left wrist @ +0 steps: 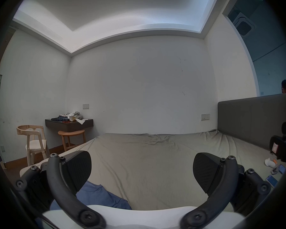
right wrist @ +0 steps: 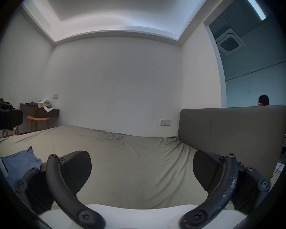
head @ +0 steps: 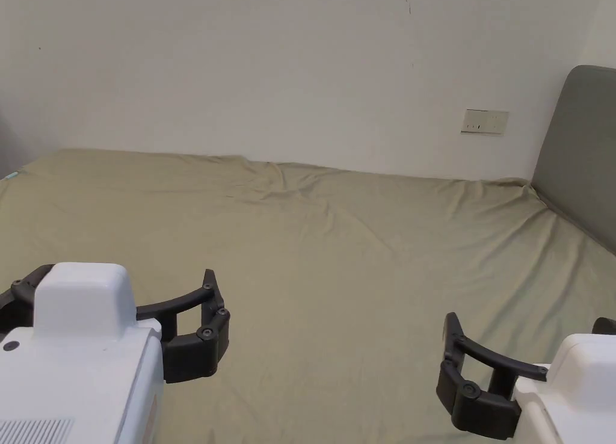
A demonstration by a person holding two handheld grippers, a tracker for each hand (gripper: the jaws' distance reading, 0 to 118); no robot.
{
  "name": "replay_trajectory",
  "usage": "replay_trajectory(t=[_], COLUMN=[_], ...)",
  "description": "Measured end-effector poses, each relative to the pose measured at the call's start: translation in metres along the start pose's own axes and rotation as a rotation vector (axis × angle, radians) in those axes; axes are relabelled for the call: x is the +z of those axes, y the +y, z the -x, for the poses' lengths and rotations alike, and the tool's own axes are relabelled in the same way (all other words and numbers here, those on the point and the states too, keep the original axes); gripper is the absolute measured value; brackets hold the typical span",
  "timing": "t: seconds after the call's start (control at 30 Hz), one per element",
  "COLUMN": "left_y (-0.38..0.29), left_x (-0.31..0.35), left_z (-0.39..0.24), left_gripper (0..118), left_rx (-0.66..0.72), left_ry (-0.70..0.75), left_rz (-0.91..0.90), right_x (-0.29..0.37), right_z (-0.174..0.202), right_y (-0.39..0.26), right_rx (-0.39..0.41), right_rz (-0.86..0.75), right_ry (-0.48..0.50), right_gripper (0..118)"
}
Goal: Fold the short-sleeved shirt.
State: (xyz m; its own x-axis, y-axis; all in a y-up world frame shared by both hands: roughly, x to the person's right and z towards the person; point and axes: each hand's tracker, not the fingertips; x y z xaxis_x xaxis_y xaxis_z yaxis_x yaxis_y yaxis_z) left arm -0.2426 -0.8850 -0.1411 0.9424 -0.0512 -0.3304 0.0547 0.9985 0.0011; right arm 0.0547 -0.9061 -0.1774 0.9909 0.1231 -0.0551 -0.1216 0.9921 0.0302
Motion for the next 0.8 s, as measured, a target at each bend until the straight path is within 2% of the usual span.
replay_trajectory(t=[0.1,0.13,0.17,0.2,0.23,0.27,0.3,0.33,0.4,0.47,0.6,0.67,0.8], left_y=[0.000,0.000,0.001,0.002,0.003,0.004,0.005,0.006,0.005,0.004,0.002,0.002,-0.001], left_x=[0.001,0.001,0.002,0.003,0.003,0.001,-0.001,0.000,0.002,0.003,0.002,0.004,0.019], left_z=[-0.001,-0.001,0.000,0.001,0.002,0.001,0.001,0.000,0.000,-0.005,-0.009,-0.004,0.029], left_gripper=[118,113,92,63,24,1,0,0,0,0,0,0,0], left_rx=[-0.008,-0.004,0.006,0.021,0.041,0.055,0.072,0.082,0.060,0.029,0.028,0.053,0.003], left_ry=[0.003,0.000,-0.008,-0.025,-0.038,-0.031,-0.016,-0.013,-0.047,-0.063,-0.082,-0.081,0.072], left_rz=[-0.001,0.002,0.006,0.003,0.002,0.014,0.030,0.035,0.051,0.068,0.074,0.079,0.086], right_x=[0.003,0.003,0.004,0.005,0.007,0.008,0.008,0.008,0.008,0.007,0.006,0.003,-0.009], right_z=[-0.002,-0.003,-0.004,-0.004,-0.005,-0.004,-0.002,-0.001,-0.006,-0.013,-0.007,-0.001,0.035], right_y=[0.002,0.004,0.004,0.006,0.007,0.007,0.006,0.005,0.006,0.007,0.006,0.008,0.017], right_rx=[-0.076,-0.087,-0.090,-0.089,-0.085,-0.075,-0.062,-0.048,-0.081,-0.134,-0.109,-0.110,-0.108], right_rz=[-0.024,-0.024,-0.027,-0.028,-0.031,-0.036,-0.042,-0.047,-0.015,0.013,0.003,0.006,-0.016], right_ry=[0.029,0.025,0.033,0.036,0.045,0.041,0.026,-0.006,-0.007,0.052,0.022,0.061,0.209], right_gripper=[118,118,114,100,78,42,10,2,2,2,2,2,2])
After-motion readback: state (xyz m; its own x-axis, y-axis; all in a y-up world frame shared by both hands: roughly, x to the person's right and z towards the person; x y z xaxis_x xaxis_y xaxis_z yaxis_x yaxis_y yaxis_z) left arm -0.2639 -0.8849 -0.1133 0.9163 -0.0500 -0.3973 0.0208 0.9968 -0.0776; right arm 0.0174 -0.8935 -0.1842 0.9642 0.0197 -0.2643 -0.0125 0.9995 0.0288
